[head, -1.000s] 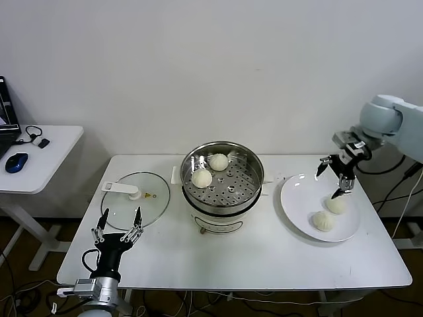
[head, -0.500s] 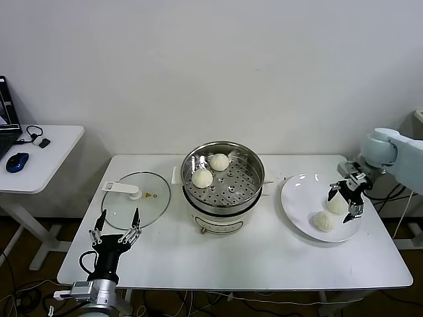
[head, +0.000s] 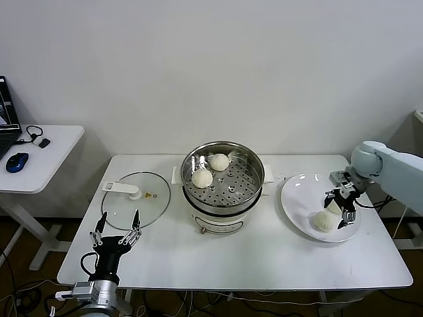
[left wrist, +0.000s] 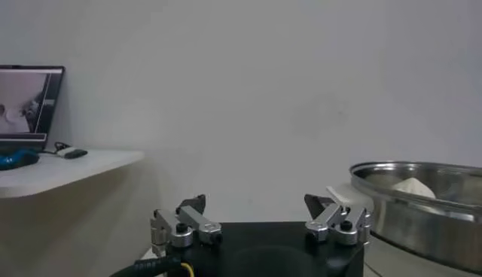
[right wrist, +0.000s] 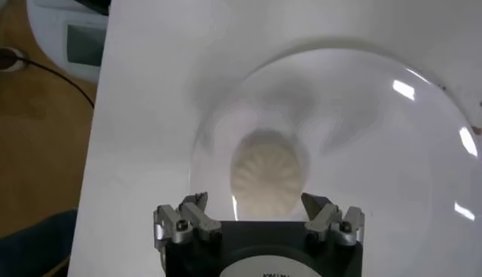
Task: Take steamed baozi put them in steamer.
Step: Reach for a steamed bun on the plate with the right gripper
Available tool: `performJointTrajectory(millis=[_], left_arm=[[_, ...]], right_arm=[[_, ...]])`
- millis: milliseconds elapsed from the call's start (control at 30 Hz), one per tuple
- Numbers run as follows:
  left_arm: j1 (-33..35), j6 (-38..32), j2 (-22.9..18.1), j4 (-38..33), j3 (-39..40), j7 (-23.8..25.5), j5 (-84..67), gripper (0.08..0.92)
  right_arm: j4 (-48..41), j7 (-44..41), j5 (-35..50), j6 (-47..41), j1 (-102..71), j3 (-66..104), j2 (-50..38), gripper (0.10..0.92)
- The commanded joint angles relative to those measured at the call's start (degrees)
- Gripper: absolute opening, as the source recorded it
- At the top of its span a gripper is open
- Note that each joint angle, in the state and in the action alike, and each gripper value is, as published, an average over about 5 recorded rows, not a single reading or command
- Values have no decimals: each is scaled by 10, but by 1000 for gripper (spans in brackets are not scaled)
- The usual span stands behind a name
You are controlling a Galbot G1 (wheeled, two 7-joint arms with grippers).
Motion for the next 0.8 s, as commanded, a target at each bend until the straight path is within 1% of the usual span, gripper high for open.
performJointTrajectory(millis=[33,800], left_arm=[[0,0,-1,2,0,0,-2,823],[-2,0,-2,7,3,0,-4,823]], right_arm=[[-41,2,-16,3,-32,27,36,823],[-54,3,-48,13,-59,53,43,823]])
